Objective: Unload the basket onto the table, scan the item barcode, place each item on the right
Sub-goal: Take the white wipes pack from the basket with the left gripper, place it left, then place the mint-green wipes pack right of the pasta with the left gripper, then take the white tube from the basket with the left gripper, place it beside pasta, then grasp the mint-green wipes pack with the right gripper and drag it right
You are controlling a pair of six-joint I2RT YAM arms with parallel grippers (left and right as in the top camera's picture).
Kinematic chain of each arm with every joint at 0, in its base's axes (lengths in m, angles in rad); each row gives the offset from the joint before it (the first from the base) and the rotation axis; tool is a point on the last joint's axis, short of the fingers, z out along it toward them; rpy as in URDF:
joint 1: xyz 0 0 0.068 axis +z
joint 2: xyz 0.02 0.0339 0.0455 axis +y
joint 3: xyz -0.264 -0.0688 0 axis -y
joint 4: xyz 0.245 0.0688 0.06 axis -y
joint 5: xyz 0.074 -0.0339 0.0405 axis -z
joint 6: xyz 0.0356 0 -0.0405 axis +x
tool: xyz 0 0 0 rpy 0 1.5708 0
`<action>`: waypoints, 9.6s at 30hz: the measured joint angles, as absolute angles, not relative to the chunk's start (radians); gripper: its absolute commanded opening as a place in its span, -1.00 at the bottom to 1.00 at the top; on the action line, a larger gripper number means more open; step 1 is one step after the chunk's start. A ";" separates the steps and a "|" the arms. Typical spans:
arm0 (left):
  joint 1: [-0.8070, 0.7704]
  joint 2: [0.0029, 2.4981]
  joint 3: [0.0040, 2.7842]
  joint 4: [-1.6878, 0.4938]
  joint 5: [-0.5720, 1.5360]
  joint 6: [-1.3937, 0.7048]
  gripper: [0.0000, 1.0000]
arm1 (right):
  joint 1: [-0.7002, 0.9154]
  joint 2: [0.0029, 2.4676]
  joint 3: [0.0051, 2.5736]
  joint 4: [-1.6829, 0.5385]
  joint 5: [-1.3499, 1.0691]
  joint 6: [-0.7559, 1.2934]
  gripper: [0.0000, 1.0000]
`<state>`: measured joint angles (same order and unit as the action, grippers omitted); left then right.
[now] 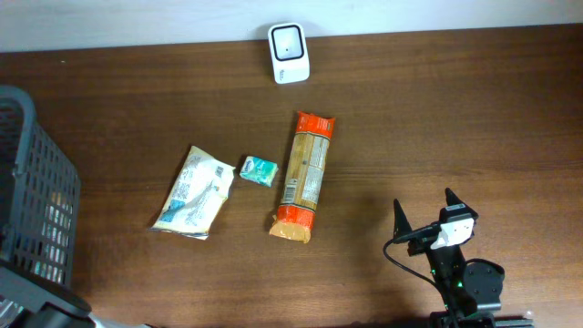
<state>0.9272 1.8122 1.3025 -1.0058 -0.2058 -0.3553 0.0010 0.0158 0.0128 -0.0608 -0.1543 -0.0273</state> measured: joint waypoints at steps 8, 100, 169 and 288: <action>0.929 1.804 1.595 -1.229 -0.199 -0.340 -1.00 | 0.001 0.015 0.013 -0.060 -0.154 -0.027 0.97; 0.955 2.018 1.531 -0.968 0.259 0.295 -0.44 | 0.001 0.015 0.013 -0.061 -0.150 -0.027 0.97; -0.499 2.187 2.223 -1.283 0.118 -0.245 0.99 | 0.001 0.015 0.013 -0.060 -0.150 -0.027 0.97; 0.006 1.979 2.469 -1.500 0.104 -0.093 0.98 | -0.411 1.944 1.029 -0.554 -0.838 -0.220 -0.03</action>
<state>0.0063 1.9785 2.4695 -1.5002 0.1036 -0.0933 -0.4110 1.9442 1.0286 -0.5545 -0.8383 -0.2199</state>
